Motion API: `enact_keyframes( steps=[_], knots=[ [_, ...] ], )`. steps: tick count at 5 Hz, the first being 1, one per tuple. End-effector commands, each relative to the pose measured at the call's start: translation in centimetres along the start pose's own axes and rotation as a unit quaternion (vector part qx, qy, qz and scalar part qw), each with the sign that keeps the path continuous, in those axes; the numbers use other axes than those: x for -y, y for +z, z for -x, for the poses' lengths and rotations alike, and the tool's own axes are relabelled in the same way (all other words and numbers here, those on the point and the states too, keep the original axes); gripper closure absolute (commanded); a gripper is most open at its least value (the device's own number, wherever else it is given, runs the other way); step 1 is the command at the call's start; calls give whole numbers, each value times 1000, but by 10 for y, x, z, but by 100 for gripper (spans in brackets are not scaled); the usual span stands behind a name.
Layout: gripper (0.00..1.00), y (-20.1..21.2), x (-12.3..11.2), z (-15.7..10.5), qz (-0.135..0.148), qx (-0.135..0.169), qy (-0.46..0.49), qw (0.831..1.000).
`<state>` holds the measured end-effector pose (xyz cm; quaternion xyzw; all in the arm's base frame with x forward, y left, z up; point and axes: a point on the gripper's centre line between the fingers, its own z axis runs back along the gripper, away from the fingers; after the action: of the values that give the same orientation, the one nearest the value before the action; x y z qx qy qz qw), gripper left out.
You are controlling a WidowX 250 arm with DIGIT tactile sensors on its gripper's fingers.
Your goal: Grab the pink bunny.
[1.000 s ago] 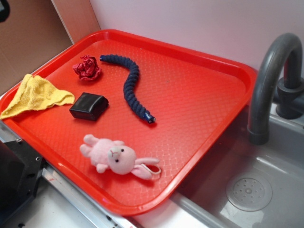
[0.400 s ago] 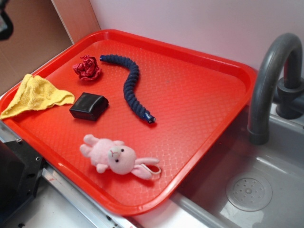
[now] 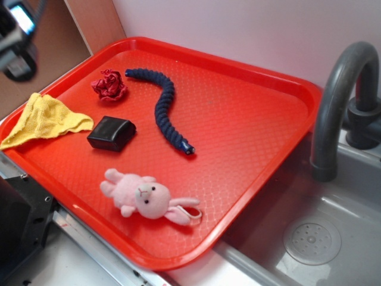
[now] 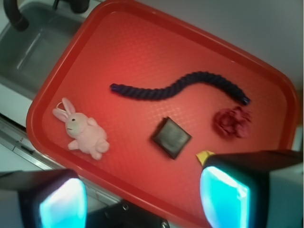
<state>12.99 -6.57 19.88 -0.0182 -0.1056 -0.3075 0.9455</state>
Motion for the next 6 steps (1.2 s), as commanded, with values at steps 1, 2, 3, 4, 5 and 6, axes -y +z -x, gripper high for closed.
enact_keyframes(
  steps=[1, 2, 3, 4, 5, 6],
  knots=[
    [0, -41, 50, -22, 13, -41, -102, 994],
    [0, -58, 52, -25, 0, -61, -106, 993],
    [0, -76, 52, -27, -14, -77, -125, 989],
    [0, -99, 42, -30, -14, -92, -129, 987],
    [0, -115, 40, -31, -19, -105, -143, 984],
    [0, -134, 39, -31, -36, -129, -160, 978]
  ],
)
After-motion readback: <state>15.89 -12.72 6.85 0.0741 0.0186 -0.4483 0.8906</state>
